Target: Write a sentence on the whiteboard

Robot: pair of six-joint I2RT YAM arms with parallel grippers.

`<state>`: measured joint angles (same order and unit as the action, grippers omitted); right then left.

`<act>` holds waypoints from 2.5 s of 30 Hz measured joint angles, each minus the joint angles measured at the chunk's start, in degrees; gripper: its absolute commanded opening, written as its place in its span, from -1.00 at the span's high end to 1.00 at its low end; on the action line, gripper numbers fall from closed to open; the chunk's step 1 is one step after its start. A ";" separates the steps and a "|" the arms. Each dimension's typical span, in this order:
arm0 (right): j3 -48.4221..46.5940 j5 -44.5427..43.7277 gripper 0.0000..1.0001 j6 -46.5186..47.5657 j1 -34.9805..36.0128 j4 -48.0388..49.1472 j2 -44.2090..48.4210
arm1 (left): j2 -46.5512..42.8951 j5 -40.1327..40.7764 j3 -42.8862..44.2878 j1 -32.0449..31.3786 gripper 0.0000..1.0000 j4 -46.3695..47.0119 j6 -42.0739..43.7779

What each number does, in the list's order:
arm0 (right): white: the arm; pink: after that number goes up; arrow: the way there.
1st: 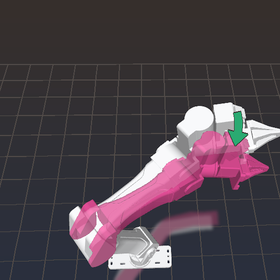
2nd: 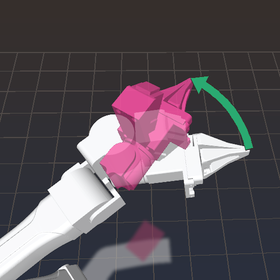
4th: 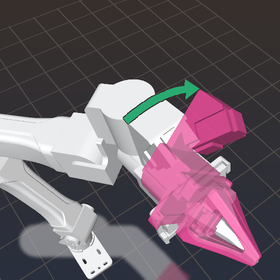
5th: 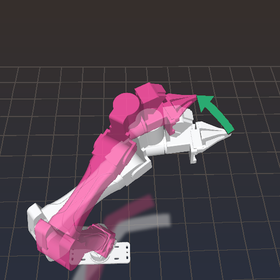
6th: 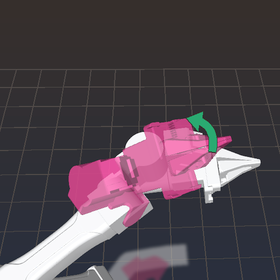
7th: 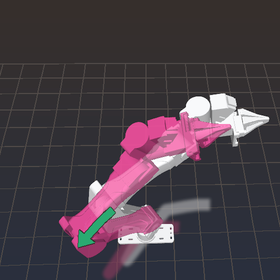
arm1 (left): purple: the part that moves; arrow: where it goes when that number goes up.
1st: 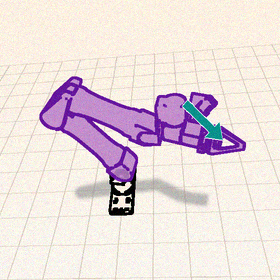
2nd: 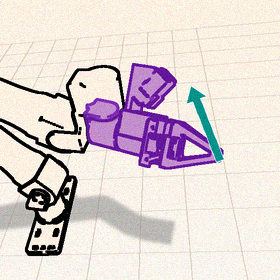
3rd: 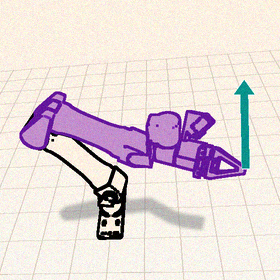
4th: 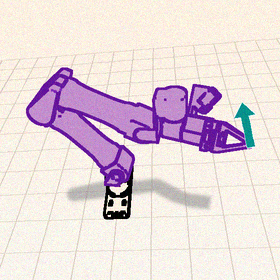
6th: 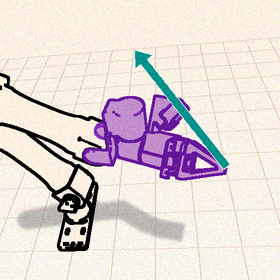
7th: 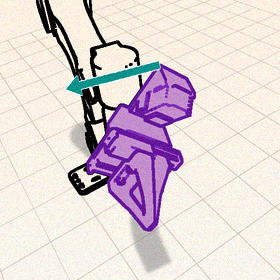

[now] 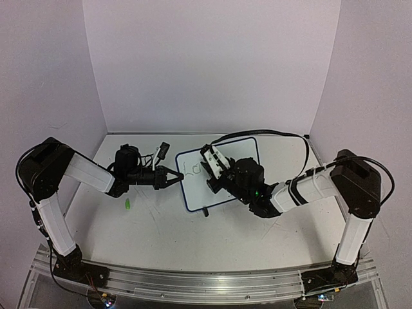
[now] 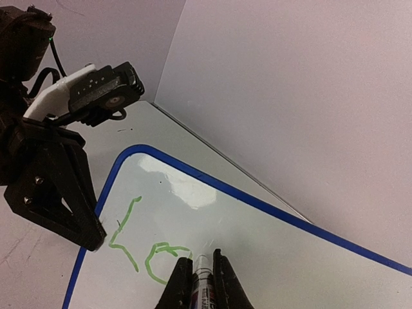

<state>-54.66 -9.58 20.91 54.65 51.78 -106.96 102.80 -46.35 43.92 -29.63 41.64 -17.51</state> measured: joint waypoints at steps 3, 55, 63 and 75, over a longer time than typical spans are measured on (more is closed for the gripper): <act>-0.29 0.00 1.00 0.02 0.02 0.01 -0.16 | 0.00 0.00 0.00 0.00 1.00 -0.09 0.02; 1.19 -5.72 1.00 0.29 0.59 1.79 -0.28 | 0.00 0.02 0.37 0.02 1.00 -0.80 0.08; 5.41 -4.69 1.00 0.07 0.61 1.76 4.06 | 0.00 -0.05 0.41 0.01 1.00 -0.84 0.24; 5.61 -3.37 1.00 -0.97 -0.02 2.57 4.00 | 0.00 -0.09 0.74 0.00 1.00 -1.20 0.78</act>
<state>-49.05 -12.95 19.95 54.64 54.35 -102.96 102.80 -46.44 44.66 -29.63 40.45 -16.73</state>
